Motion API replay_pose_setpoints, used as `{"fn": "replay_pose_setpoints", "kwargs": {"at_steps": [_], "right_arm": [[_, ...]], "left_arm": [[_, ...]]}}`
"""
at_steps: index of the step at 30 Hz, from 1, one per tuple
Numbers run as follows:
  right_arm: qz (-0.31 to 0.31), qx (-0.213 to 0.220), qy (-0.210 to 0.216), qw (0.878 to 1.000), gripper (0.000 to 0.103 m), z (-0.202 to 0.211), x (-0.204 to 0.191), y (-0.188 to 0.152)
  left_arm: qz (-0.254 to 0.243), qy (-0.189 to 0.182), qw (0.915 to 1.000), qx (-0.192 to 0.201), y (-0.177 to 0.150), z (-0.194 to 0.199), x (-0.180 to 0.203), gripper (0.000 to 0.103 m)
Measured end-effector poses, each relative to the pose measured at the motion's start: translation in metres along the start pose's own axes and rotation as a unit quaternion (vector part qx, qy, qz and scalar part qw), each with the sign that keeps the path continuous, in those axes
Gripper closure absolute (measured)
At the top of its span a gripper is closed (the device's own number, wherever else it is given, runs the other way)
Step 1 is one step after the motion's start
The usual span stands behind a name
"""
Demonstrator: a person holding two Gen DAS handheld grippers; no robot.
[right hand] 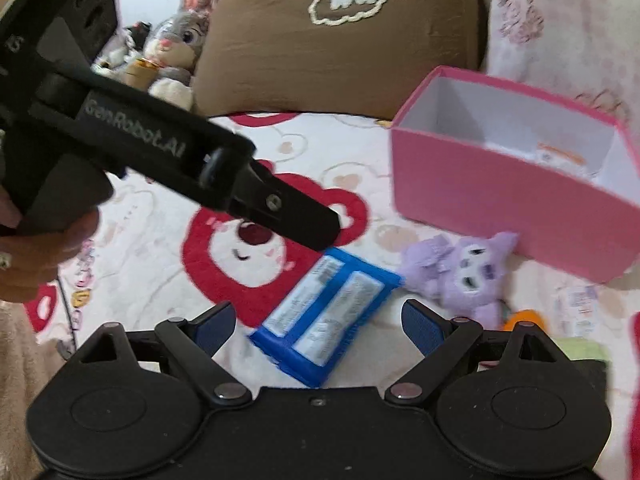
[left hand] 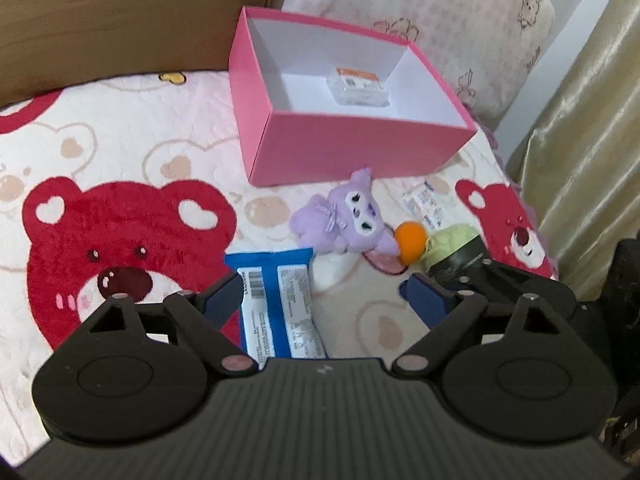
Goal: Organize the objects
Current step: 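Withdraw the left tool and move it to the blue wet-wipe pack, then close the left gripper on the blue wet-wipe pack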
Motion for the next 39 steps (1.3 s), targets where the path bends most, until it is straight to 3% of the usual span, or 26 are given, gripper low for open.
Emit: {"fn": "replay_pose_setpoints", "kwargs": {"at_steps": [5,9,12,17,22,23,24,25,26,28,33,39], "right_arm": [[0.01,-0.02,0.0,1.0,0.01,-0.024,0.003,-0.003],[0.001,-0.041,0.007,0.999,0.01,-0.043,0.004,-0.004],[-0.006,-0.054,0.019,0.998,0.01,-0.057,0.002,-0.007],[-0.021,-0.063,0.031,0.997,0.01,-0.075,-0.006,-0.011],[-0.038,-0.06,0.012,0.997,0.011,-0.089,-0.008,-0.016],[-0.038,-0.06,0.012,0.997,0.011,-0.089,-0.008,-0.016],[-0.038,-0.058,0.009,0.998,0.011,-0.09,-0.009,-0.017],[-0.037,-0.058,0.008,0.998,0.011,-0.089,-0.01,-0.017],[-0.037,-0.058,0.007,0.998,0.011,-0.088,-0.01,-0.017],[-0.042,-0.057,0.003,0.997,0.013,-0.086,-0.008,-0.017],[-0.059,-0.06,-0.003,0.996,0.014,-0.08,-0.003,-0.019],[-0.065,-0.061,-0.032,0.996,0.015,-0.085,-0.006,-0.02]], "left_arm": [[0.003,0.003,0.9996,-0.027,-0.01,-0.029,-0.014,0.018],[0.047,0.007,0.9968,-0.065,-0.019,-0.057,-0.025,0.03],[0.055,-0.001,0.9948,-0.086,-0.027,-0.073,-0.027,0.034],[0.044,0.031,0.9961,-0.07,-0.031,-0.081,-0.03,0.04],[0.038,0.068,0.9954,-0.056,-0.027,-0.086,-0.039,0.042],[0.045,0.061,0.9955,-0.057,-0.027,-0.088,-0.043,0.042],[0.055,0.048,0.9955,-0.061,-0.026,-0.088,-0.046,0.048],[0.066,0.027,0.9952,-0.067,-0.026,-0.089,-0.048,0.06],[0.079,0.002,0.9941,-0.074,-0.026,-0.089,-0.05,0.063],[0.092,-0.006,0.9929,-0.075,-0.028,-0.087,-0.05,0.071],[0.149,-0.031,0.9854,-0.077,-0.034,-0.088,-0.054,0.077],[0.144,-0.016,0.9871,-0.068,-0.037,-0.089,-0.049,0.078]]}}
Point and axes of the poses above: each gripper's, at about its wrist camera, not at the fingertips, and z roughly against the way its jaws point, x to its right, y to its top, the point moved 5 cm from there along -z, roughly the way its jaws point, and after that the axes turned 12 degrees about -x, right-handed, at the moved point
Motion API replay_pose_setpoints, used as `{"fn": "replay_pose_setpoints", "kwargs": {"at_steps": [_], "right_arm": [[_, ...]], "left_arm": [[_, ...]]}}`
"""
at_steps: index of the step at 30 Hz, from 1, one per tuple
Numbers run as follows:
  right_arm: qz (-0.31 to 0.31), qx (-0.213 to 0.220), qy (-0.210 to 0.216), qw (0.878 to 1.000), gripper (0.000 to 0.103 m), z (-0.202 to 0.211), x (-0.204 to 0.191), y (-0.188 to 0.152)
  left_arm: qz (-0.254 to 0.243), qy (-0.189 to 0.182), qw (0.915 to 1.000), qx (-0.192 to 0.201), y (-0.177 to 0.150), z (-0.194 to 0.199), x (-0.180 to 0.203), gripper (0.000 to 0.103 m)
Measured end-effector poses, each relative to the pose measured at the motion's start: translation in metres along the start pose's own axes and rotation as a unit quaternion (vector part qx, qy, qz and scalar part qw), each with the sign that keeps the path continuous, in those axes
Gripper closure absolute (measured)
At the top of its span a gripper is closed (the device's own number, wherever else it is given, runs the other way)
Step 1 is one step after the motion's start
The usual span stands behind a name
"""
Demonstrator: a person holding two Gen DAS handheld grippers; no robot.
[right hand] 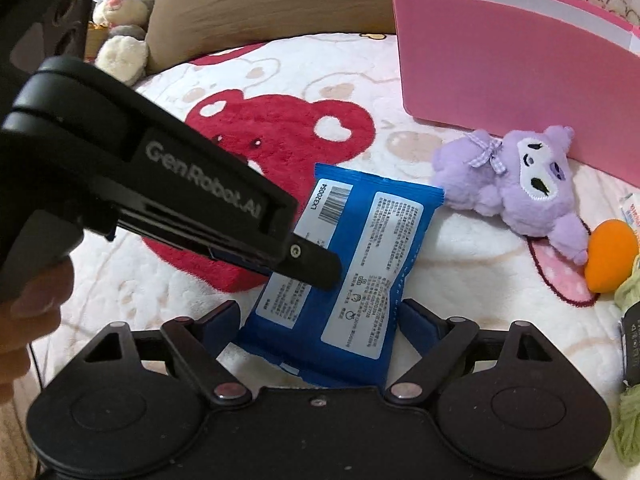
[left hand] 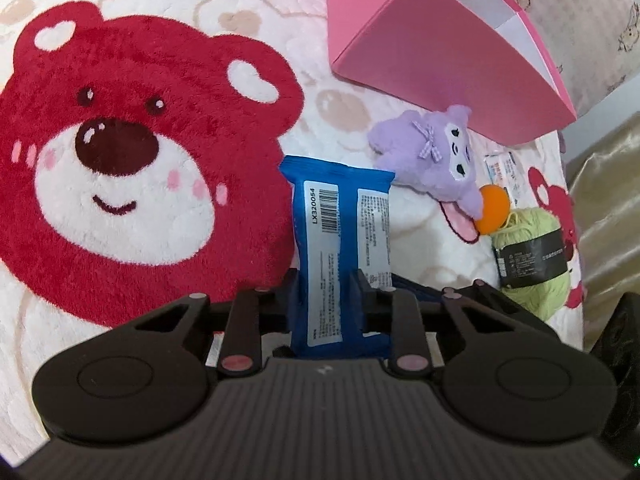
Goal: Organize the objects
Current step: 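Close the left gripper on the blue wet-wipe pack, then carry the wet-wipe pack with the left gripper into the pink box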
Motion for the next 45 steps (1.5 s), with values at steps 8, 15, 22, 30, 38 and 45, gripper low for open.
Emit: {"fn": "replay_pose_setpoints", "kwargs": {"at_steps": [8,15,22,30,38,45], "right_arm": [[-0.002,0.014,-0.009,1.0,0.033,0.009,0.005,-0.003],[0.009,0.022,-0.013,1.0,0.036,0.03,-0.001,-0.003],[0.01,0.024,-0.013,1.0,0.036,0.068,-0.003,0.004],[-0.006,0.034,0.001,0.999,0.036,0.121,0.006,0.015],[-0.002,0.083,0.007,0.997,0.037,0.167,0.024,0.055],[-0.013,0.113,0.02,0.993,0.038,0.194,0.059,0.102]], "left_arm": [[-0.042,0.023,0.9988,0.012,-0.009,0.003,0.015,0.078],[-0.062,0.015,0.9977,0.021,-0.019,0.022,0.026,0.078],[-0.107,0.016,0.9935,0.037,-0.029,0.055,0.055,0.078],[-0.141,0.013,0.9886,0.052,-0.028,0.095,0.093,0.078],[-0.152,0.006,0.9854,0.076,0.016,0.139,0.127,0.078],[-0.158,0.0,0.9821,0.103,0.064,0.157,0.157,0.078]]}}
Point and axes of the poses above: each gripper's, at about its wrist camera, not at the fingertips, and z roughly against the way its jaws point, x to its right, y to its top, the point moved 5 cm from there along -z, roughly the way its jaws point, and after that the axes turned 12 degrees about -x, right-handed, at the moved point
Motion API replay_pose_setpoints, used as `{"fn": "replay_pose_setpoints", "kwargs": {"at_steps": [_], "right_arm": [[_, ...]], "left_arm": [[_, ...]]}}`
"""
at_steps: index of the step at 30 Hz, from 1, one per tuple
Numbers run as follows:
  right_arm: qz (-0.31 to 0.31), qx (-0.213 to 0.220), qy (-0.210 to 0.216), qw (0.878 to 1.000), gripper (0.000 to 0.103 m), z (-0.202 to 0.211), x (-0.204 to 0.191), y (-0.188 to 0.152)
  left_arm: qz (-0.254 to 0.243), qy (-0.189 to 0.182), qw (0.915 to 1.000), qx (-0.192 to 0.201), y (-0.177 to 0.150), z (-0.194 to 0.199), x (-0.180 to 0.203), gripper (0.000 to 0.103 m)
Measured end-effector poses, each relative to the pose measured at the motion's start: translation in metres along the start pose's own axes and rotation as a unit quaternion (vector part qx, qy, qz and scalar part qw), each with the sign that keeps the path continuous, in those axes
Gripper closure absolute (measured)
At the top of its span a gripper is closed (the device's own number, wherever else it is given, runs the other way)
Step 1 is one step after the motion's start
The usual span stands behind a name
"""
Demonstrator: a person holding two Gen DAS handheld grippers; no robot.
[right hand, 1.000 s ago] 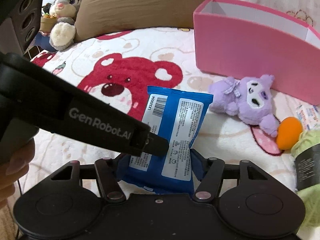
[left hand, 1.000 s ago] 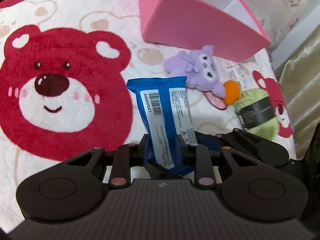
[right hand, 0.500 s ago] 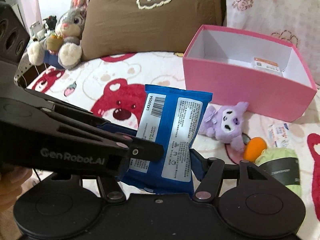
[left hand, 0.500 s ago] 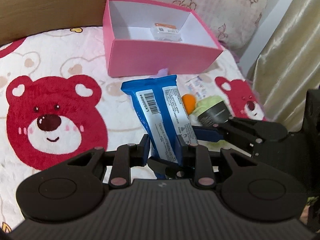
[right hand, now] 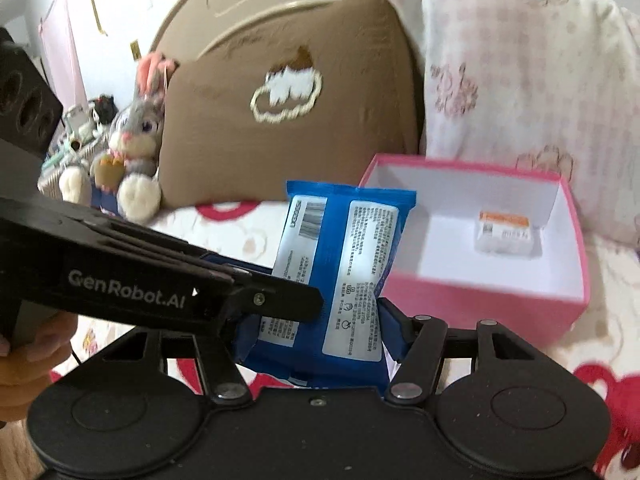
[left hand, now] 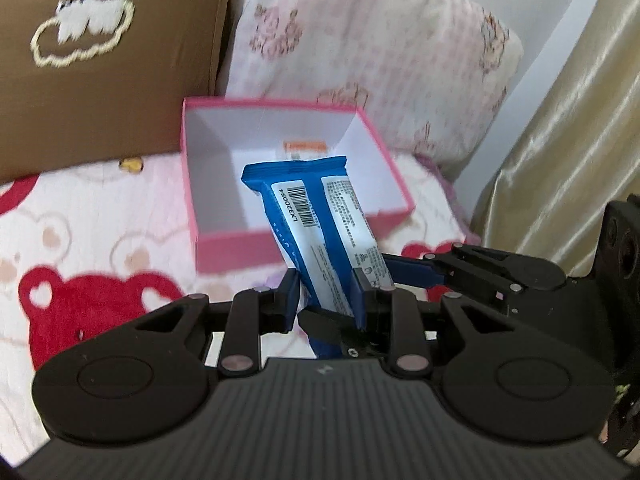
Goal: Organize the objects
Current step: 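Carry the wet-wipe pack with the left gripper into the pink box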
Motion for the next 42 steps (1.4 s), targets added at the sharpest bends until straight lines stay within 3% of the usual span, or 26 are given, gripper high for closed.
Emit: {"fn": "replay_pose_setpoints", "kwargs": {"at_steps": [6,15,19,29,42], "right_arm": [[-0.016,0.004,0.005,1.0,0.038,-0.008,0.034,0.04],[-0.024,-0.028,-0.015,0.999,0.038,-0.062,0.085,0.079],[-0.024,-0.051,-0.014,0.998,0.038,-0.087,0.11,0.088],[-0.033,-0.097,0.002,0.995,0.039,-0.144,0.147,0.099],[-0.056,-0.142,-0.036,0.988,0.039,-0.2,0.158,0.103]], "left_arm": [[0.001,-0.005,1.0,-0.006,0.048,-0.018,-0.002,0.078],[0.027,0.025,0.9985,-0.04,0.1,-0.087,-0.018,0.075],[0.054,0.015,0.9965,-0.062,0.119,-0.122,-0.032,0.075],[0.092,0.034,0.9904,-0.097,0.139,-0.18,-0.059,0.074],[0.134,0.041,0.9848,-0.103,0.15,-0.227,-0.09,0.074]]}}
Point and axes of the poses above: each gripper's, at about its wrist camera, not at the fingertips, and z roughly against the way its jaws point, x to its right, y to its top, the point moved 5 cm from there along -z, roughly the way its jaws point, and after that the axes turned 12 degrees about -x, right-handed, at the moved point
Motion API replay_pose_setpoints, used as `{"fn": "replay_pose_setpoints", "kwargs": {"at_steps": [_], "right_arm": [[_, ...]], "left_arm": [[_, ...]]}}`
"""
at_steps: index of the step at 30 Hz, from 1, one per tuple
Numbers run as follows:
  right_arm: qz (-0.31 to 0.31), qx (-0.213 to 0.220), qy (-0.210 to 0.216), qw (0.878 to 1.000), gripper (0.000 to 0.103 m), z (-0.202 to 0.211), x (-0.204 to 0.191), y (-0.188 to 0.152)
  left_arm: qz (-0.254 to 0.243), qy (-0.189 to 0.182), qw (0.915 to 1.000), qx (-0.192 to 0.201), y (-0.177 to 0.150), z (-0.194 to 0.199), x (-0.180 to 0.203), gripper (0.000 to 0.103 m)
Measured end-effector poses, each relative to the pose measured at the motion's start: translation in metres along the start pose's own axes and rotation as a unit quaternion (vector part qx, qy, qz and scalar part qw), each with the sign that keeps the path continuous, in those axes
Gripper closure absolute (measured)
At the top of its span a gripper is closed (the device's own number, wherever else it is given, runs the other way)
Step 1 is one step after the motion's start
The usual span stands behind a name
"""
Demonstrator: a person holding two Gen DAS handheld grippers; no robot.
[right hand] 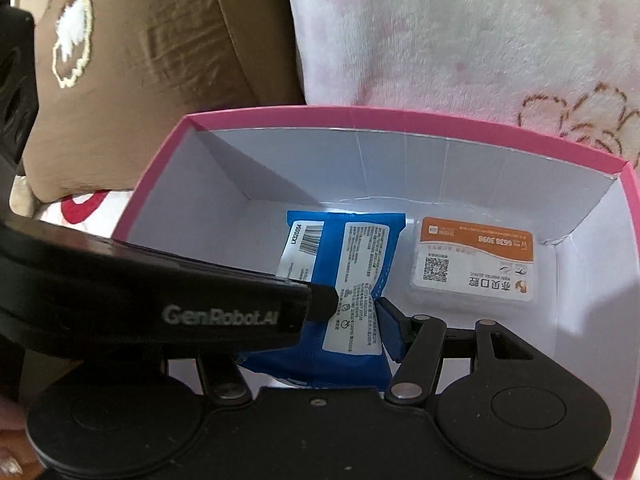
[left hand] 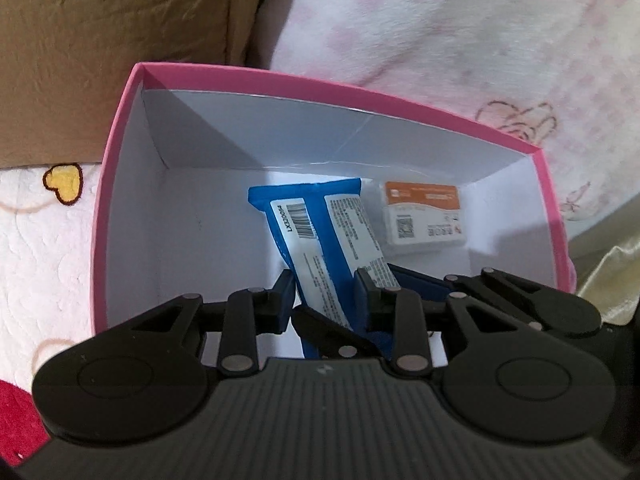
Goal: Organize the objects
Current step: 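Carry the wet-wipe pack with the left gripper into the pink box, then open the left gripper to drop the wipe pack beside the plastic box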
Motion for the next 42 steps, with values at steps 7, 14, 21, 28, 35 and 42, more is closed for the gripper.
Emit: {"fn": "replay_pose_setpoints", "kwargs": {"at_steps": [7,14,21,28,35,42], "right_arm": [[-0.002,-0.013,-0.012,1.0,0.037,-0.01,-0.005,0.001],[0.029,0.024,-0.039,0.999,0.024,0.017,-0.008,-0.015],[0.054,0.054,-0.027,0.997,0.024,0.071,-0.016,-0.062],[0.087,0.085,-0.024,0.992,0.024,0.126,-0.036,-0.08],[0.115,0.103,-0.02,0.988,0.023,0.173,-0.054,-0.106],[0.132,0.113,-0.012,0.985,0.023,0.212,-0.064,-0.144]], "left_arm": [[-0.009,0.01,0.9999,0.001,0.003,-0.004,-0.002,0.074],[-0.031,0.017,0.9992,0.021,-0.004,0.018,0.003,0.059],[-0.079,0.034,0.996,0.024,-0.029,0.055,0.017,0.04],[-0.125,0.066,0.9898,0.017,-0.058,0.096,0.031,0.039],[-0.165,0.079,0.9829,0.019,-0.094,0.14,0.046,0.036],[-0.194,0.093,0.9764,0.018,-0.133,0.178,0.059,0.034]]}}
Point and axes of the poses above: each gripper's, at about its wrist camera, not at the fingertips, and z roughly against the way its jaws point, x to its right, y to its top, the point moved 5 cm from there along -z, roughly the way its jaws point, and after that the axes turned 12 degrees about -x, right-handed, at the moved point
